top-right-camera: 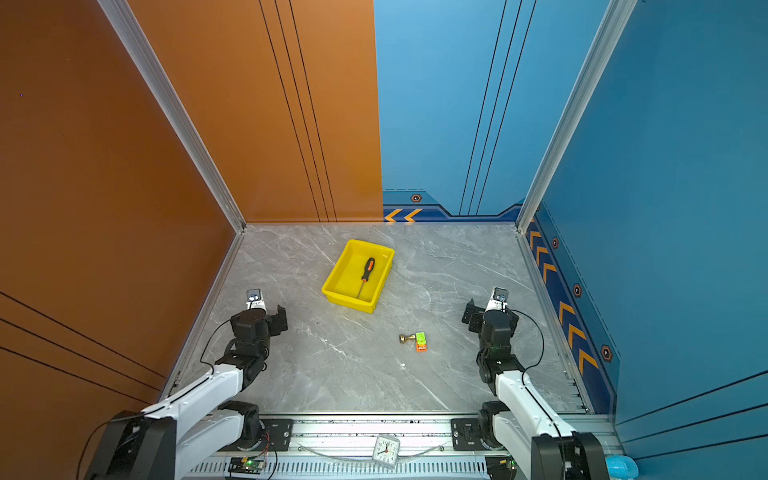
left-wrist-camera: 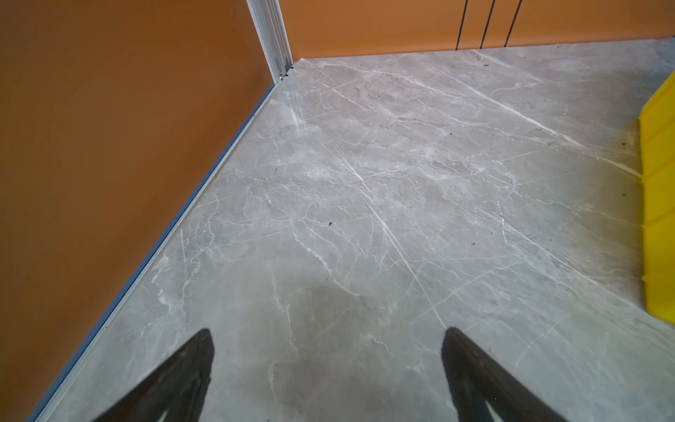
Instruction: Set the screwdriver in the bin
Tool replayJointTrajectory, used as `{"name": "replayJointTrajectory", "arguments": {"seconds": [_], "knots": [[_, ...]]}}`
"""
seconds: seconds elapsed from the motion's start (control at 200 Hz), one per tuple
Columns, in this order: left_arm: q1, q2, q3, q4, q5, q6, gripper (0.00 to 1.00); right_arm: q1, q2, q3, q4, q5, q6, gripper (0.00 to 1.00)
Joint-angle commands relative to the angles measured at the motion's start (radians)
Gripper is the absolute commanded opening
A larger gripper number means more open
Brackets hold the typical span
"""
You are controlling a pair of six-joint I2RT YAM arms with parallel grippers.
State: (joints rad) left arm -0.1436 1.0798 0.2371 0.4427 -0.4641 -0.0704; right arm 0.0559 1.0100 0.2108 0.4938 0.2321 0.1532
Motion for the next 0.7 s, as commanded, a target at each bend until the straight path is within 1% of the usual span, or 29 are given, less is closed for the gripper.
{"name": "replayJointTrajectory", "arguments": {"seconds": [0.0,0.15,0.23,0.35,0.415,0.551,0.696], "knots": [[0.011,0.069,0.029,0.172,0.045,0.029,0.98,-0.008,0.109,0.008,0.236,-0.038,-0.031,1.0],[0.036,0.159,0.056,0.255,0.085,0.045,0.98,-0.011,0.281,0.02,0.429,-0.054,-0.056,1.0],[0.051,0.202,0.073,0.288,0.1,0.049,0.98,-0.016,0.327,0.051,0.431,-0.064,-0.083,1.0],[0.068,0.257,0.096,0.333,0.118,0.053,0.98,-0.027,0.435,0.073,0.497,-0.105,-0.091,1.0],[0.075,0.284,0.102,0.362,0.133,0.051,0.98,-0.025,0.478,0.072,0.538,-0.104,-0.092,1.0],[0.079,0.345,0.108,0.417,0.158,0.06,0.98,-0.025,0.513,0.071,0.573,-0.1,-0.096,1.0],[0.079,0.369,0.112,0.434,0.163,0.063,0.98,-0.025,0.534,0.074,0.583,-0.082,-0.088,1.0]]}}
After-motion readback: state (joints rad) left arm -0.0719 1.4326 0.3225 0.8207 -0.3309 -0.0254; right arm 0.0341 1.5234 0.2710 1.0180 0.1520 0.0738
